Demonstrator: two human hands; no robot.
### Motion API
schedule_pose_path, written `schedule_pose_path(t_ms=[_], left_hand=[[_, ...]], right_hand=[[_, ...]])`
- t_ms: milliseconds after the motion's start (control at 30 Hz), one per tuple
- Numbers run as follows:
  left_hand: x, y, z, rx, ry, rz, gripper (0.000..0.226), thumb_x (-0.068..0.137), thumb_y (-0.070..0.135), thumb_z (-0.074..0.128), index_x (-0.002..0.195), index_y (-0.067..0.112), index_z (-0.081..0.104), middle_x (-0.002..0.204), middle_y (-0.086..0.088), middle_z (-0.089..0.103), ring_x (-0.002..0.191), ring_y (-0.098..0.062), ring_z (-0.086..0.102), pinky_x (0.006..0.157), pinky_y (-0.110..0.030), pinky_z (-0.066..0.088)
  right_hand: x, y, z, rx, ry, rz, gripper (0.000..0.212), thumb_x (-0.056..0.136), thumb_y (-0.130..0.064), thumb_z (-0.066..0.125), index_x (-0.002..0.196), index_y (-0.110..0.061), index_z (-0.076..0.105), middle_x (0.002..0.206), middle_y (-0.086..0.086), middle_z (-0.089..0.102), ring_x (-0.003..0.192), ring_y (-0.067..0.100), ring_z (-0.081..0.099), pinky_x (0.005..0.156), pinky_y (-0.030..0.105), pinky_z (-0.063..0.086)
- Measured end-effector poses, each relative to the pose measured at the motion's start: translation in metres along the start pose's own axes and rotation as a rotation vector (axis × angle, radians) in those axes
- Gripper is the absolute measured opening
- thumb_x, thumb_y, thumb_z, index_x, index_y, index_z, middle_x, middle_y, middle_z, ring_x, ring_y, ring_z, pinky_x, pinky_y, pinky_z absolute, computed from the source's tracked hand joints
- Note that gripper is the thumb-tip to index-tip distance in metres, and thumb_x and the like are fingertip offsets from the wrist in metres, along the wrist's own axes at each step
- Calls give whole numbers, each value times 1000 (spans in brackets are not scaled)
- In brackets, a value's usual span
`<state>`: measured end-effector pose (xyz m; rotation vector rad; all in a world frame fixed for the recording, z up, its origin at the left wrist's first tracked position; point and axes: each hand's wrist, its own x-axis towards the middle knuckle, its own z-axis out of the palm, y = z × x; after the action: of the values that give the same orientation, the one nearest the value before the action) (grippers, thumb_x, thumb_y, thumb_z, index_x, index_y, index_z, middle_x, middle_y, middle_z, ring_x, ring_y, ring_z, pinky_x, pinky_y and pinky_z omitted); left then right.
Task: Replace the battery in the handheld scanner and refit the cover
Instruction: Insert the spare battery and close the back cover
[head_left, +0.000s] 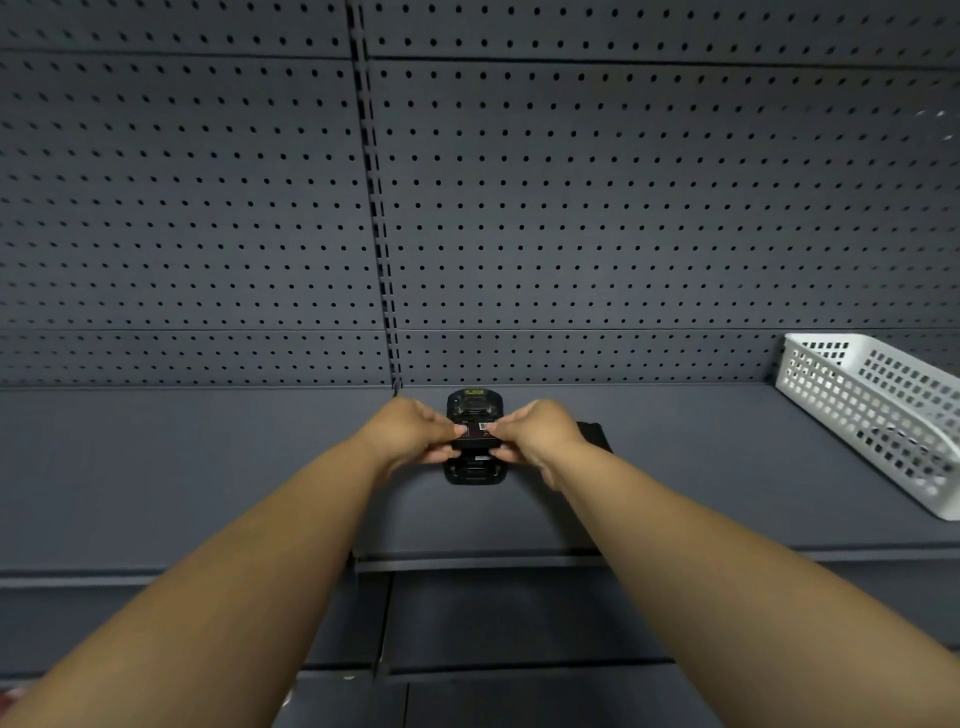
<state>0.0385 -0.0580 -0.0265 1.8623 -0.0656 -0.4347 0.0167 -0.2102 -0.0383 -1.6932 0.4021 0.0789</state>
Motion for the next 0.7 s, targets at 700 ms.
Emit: schedule_pose_path(t_ms=[700], left_hand=[[10, -8, 0, 549, 22, 158, 39, 81, 14, 71, 118, 4, 62, 118, -13, 66, 111, -26, 61, 100, -31, 43]], right_hand=[[-8, -6, -2, -757, -14, -215, 49, 82, -18, 71, 127, -6, 59, 126, 11, 65, 116, 25, 60, 101, 33, 45]])
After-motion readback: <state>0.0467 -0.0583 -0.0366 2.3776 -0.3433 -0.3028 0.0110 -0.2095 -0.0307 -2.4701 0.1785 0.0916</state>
